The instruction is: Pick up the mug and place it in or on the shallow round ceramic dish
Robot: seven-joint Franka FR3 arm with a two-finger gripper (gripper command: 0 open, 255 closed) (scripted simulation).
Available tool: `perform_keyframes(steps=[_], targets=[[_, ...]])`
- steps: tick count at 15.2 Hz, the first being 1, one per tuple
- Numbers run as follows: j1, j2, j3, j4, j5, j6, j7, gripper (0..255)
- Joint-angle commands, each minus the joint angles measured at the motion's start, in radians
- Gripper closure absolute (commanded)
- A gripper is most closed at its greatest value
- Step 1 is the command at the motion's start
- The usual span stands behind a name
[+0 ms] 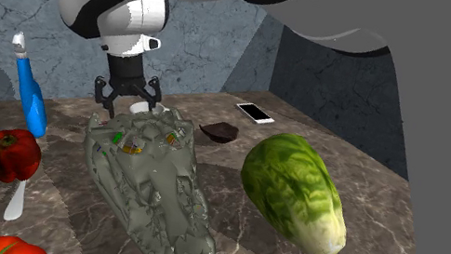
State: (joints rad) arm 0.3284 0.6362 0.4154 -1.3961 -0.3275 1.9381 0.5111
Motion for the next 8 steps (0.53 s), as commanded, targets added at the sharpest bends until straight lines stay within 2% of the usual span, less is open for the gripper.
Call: perform_keyframes(steps=[1,7,8], targets=[[-0.002,0.0,-0.001,-0.008,-0.001,0.008,0.0,0],[-0.002,0.0,-0.001,-0.007,-0.001,0.008,0.0,0],[-0.002,0.0,-0.001,-0.007,-0.001,0.008,0.0,255]])
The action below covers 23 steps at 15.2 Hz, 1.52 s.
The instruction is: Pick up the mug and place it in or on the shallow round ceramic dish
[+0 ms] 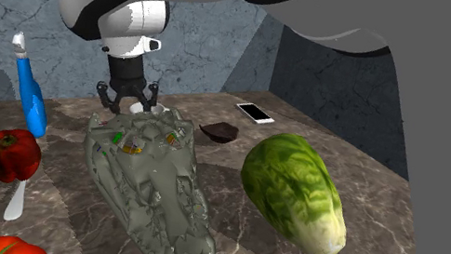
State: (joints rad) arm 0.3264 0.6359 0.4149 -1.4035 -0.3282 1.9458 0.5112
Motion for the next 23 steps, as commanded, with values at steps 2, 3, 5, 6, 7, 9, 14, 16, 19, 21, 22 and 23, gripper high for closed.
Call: perform_keyframes(steps=[2,3,5,6,7,9,14,16,19,21,22,23], targets=[[0.0,0.0,0.0,0.0,0.0,0.0,0.0,255],[0.0,0.0,0.0,0.0,0.0,0.0,0.0,255],[0.0,0.0,0.0,0.0,0.0,0.0,0.0,255],[0.0,0.0,0.0,0.0,0.0,0.0,0.0,255],[0.0,0.0,0.0,0.0,0.0,0.0,0.0,255],[0.0,0.0,0.0,0.0,0.0,0.0,0.0,255],[0.001,-0.021,0.006,0.035,0.011,-0.054,-0.01,255],[0.002,-0.027,0.008,0.052,0.014,-0.076,-0.014,255],[0.004,-0.036,0.011,0.079,0.019,-0.111,-0.019,255],[0.005,-0.041,0.013,0.099,0.022,-0.135,-0.023,255],[0.007,-0.042,0.013,0.11,0.024,-0.147,-0.025,255],[0.008,-0.044,0.014,0.121,0.025,-0.159,-0.027,255]])
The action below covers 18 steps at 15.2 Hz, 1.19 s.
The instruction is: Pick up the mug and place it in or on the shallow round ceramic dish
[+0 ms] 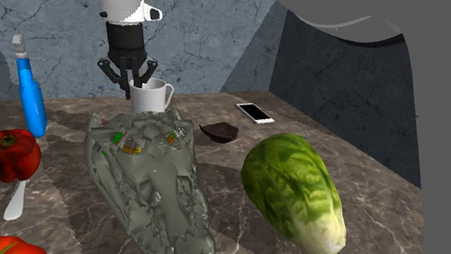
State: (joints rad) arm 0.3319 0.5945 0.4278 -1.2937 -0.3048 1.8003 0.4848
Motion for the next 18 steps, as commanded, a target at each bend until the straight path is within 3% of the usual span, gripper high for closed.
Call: perform_keyframes(steps=[1,9,18], targets=[[0.004,-0.004,0.002,0.022,0.002,-0.026,-0.002,255],[0.02,-0.005,0.004,0.131,0.007,-0.132,-0.016,255],[-0.152,-0.097,-0.021,0.026,0.046,-0.098,-0.192,255]])
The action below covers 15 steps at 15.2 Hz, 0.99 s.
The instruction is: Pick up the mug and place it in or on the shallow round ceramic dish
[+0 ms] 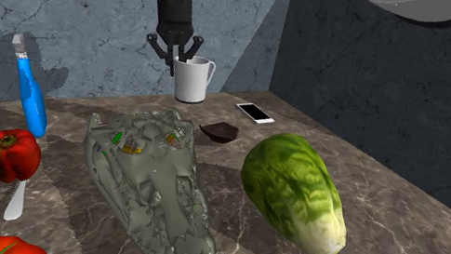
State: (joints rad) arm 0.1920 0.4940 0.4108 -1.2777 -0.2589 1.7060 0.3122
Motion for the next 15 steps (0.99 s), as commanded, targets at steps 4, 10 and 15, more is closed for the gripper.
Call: perform_keyframes(steps=[4,10,15], targets=[[-0.077,-0.01,-0.022,0.008,0.011,-0.006,-0.101,255],[-0.14,-0.006,-0.043,0.02,0.018,-0.005,-0.186,255],[-0.148,-0.007,-0.044,-0.05,0.016,0.063,-0.179,255]])
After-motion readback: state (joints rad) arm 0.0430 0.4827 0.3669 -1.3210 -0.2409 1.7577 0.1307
